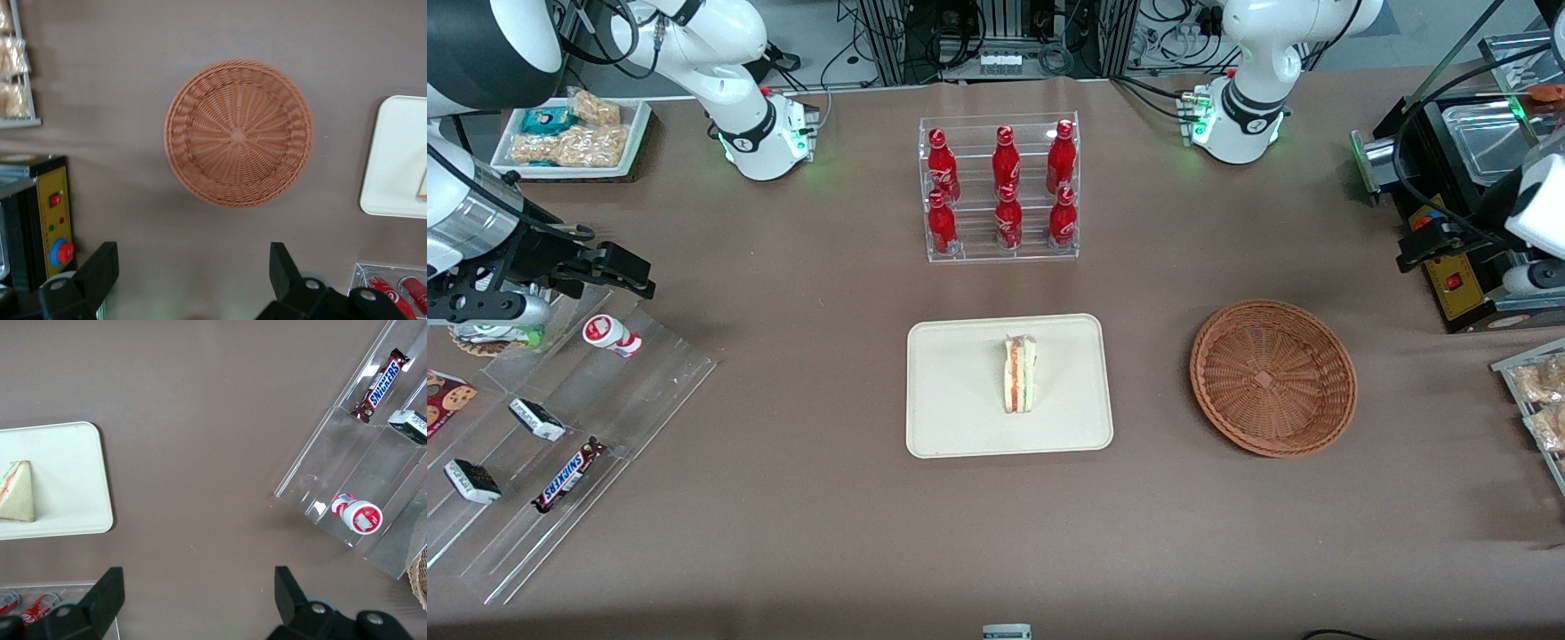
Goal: Place sandwich from basket to tray
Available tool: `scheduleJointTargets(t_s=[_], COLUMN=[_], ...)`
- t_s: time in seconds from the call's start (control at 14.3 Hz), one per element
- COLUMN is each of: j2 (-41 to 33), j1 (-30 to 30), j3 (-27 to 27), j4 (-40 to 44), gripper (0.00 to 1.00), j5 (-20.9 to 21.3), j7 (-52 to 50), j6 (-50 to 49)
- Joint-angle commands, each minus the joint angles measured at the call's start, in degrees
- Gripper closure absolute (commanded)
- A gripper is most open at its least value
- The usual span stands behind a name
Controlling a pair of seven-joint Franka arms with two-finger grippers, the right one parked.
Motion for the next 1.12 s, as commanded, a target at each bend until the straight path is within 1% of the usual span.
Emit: scheduleJointTargets(t_s=[0.0,0.14,0.28,0.35,0.63,0.84,1.05], j2=[2.2,1.8,0.7,0.9,1.7,1.2,1.1], j1=[-2.8,-2.9,-3.0,-2.9,-3.9,-4.4,-4.4], j3=[0.1,0.1,0.1,0.1,0.4,5.6,6.4], j4=[3.0,3.0,2.2,1.9,3.1,3.1,3.1], gripper=[0.00,0.00,0.00,0.00,0.00,0.00,0.00], j5=[0.2,0.3,0.8,-0.2,0.8,-0.4,0.6], j7=[0.6,0.4,0.4,0.0,0.1,0.8,3.6], j6=[0.7,2.9,2.9,3.5,3.9,3.4,1.6])
